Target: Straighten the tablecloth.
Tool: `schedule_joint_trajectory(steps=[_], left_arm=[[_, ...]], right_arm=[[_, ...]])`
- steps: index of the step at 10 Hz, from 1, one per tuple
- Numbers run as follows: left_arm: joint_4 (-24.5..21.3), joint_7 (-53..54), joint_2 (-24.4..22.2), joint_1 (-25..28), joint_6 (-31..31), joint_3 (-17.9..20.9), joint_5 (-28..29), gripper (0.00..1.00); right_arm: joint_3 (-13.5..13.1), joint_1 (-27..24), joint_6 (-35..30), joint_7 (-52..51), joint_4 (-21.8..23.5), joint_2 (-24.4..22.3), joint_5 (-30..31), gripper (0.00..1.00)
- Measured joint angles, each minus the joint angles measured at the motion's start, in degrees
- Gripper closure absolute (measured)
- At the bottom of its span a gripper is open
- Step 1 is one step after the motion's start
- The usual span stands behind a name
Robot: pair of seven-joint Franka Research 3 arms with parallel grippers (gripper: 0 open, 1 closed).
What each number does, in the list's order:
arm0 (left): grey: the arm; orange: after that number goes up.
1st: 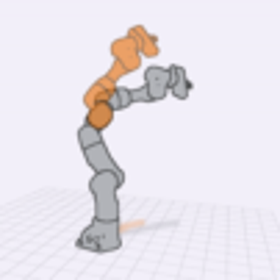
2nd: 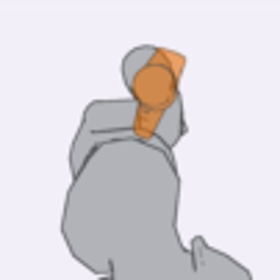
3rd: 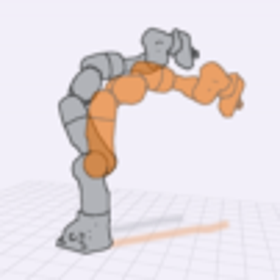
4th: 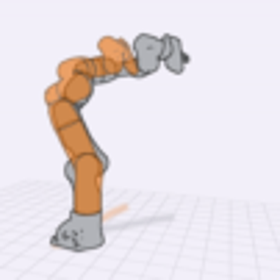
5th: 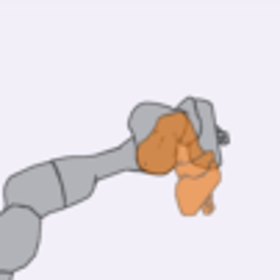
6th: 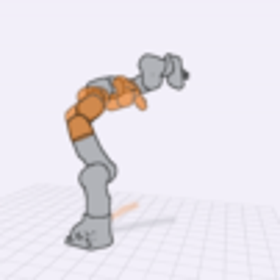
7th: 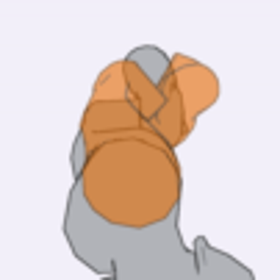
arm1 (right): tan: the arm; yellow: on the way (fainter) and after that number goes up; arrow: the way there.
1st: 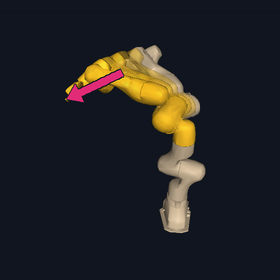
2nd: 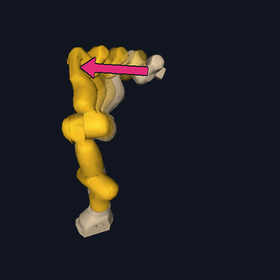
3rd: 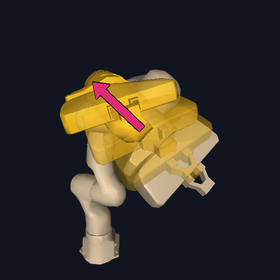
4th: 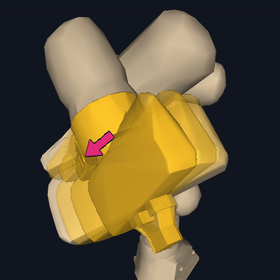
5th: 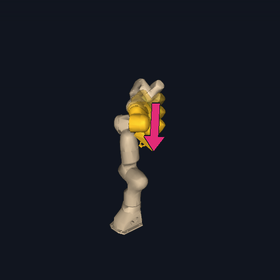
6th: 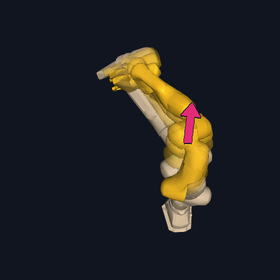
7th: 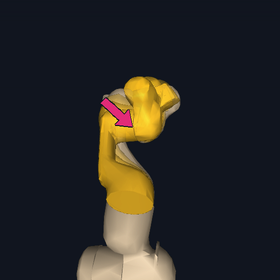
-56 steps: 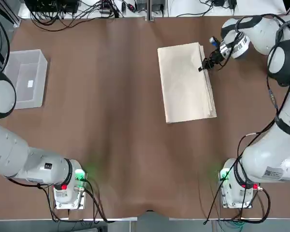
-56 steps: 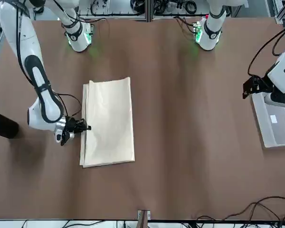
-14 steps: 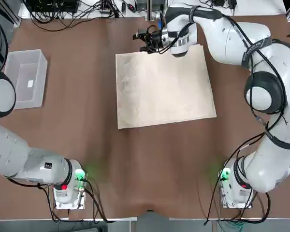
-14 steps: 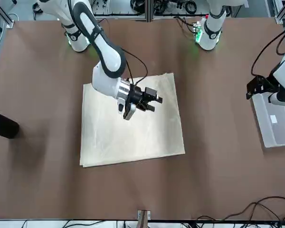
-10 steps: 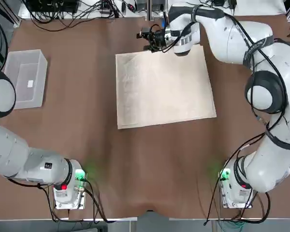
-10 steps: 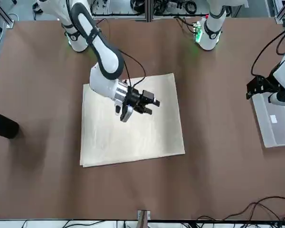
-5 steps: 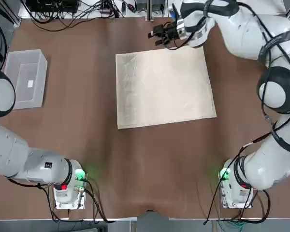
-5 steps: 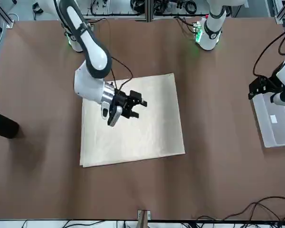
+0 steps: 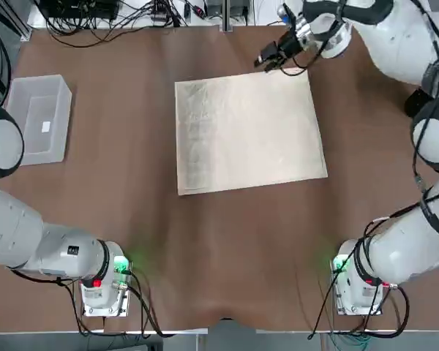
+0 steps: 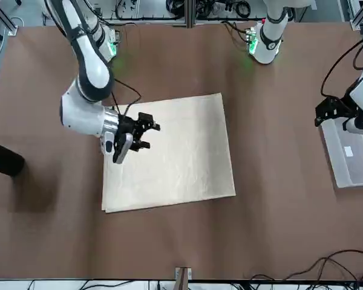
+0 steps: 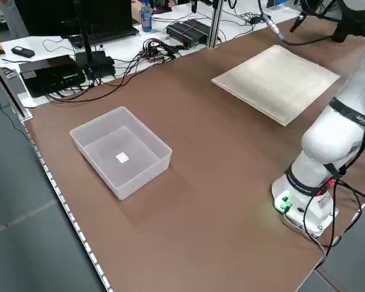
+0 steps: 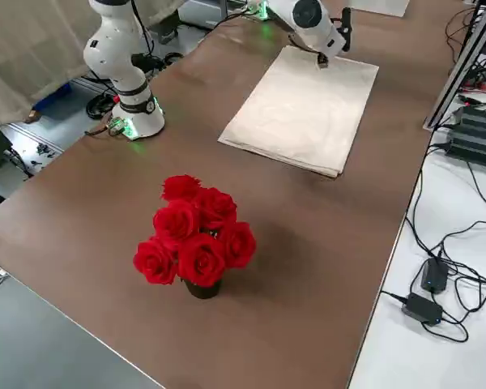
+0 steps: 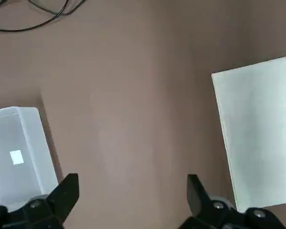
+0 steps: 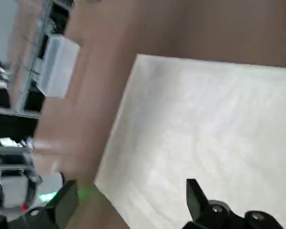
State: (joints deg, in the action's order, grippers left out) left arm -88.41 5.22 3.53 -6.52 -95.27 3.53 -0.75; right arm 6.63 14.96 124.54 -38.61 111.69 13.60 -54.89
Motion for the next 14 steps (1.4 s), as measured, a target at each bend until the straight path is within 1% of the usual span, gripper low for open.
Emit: schedule_joint_trajectory(steps=[1, 3, 4, 5, 6, 7, 8, 9, 10, 11, 12, 14], left_arm=[[0.19, -0.02, 0.0, 0.08, 0.0, 0.06, 0.0, 0.0], [0.45, -0.06, 0.0, 0.47, 0.0, 0.11, 0.0, 0.0], [0.56, -0.1, 0.0, 0.62, 0.0, 0.15, 0.0, 0.0], [0.62, -0.63, -0.01, 0.64, 0.01, 0.17, 0.0, 0.0], [0.63, -1.34, -0.01, 0.63, 0.08, 0.17, 0.0, 0.01], [0.62, -1.95, -0.01, 0.62, 0.14, 0.16, 0.0, 0.01], [0.62, -2.1, -0.01, 0.61, 0.19, 0.15, 0.0, 0.01], [0.61, -2.11, -0.01, 0.64, 0.26, 0.16, 0.0, 0.01], [0.61, -2.11, -0.01, 0.65, 0.29, 0.17, 0.0, 0.01], [0.61, -2.11, -0.01, 0.65, 0.3, 0.17, 0.0, 0.01], [0.6, -2.11, -0.01, 0.66, 0.31, 0.17, 0.0, 0.01], [0.61, -2.11, -0.01, 0.66, 0.32, 0.17, 0.0, 0.01]], right_arm=[[-0.16, -3.44, -4.5, 0.17, 0.44, -1.58, 6.71, 0.0], [-0.49, -10.39, -13.8, 2.61, 0.1, -5.11, 17.14, 0.0], [-0.54, -12.48, -17.93, 6.28, -1.21, -6.78, 23.3, 0.0], [-0.55, -13.39, -22.12, 11.77, -3.78, -7.9, 29.97, 0.0], [-0.47, -13.5, -26.14, 17.82, -7.34, -8.53, 36.75, 0.0], [-0.37, -13.49, -29.7, 22.21, -10.77, -8.9, 41.46, 0.0], [-0.63, -13.5, -32.1, 25.05, -13.18, -9.43, 43.69, 0.0], [-1.78, -13.56, -33.41, 27.22, -14.45, -10.5, 44.67, 0.0], [-3.68, -13.7, -35.08, 29.32, -15.96, -11.6, 46.1, 0.0], [-5.44, -13.94, -37.8, 31.67, -18.88, -12.25, 48.22, 0.0], [-6.48, -14.36, -40.92, 33.69, -22.51, -12.63, 50.03, 0.0], [-6.85, -15.8, -44.61, 35.65, -28.44, -13.09, 54.65, 0.0]])
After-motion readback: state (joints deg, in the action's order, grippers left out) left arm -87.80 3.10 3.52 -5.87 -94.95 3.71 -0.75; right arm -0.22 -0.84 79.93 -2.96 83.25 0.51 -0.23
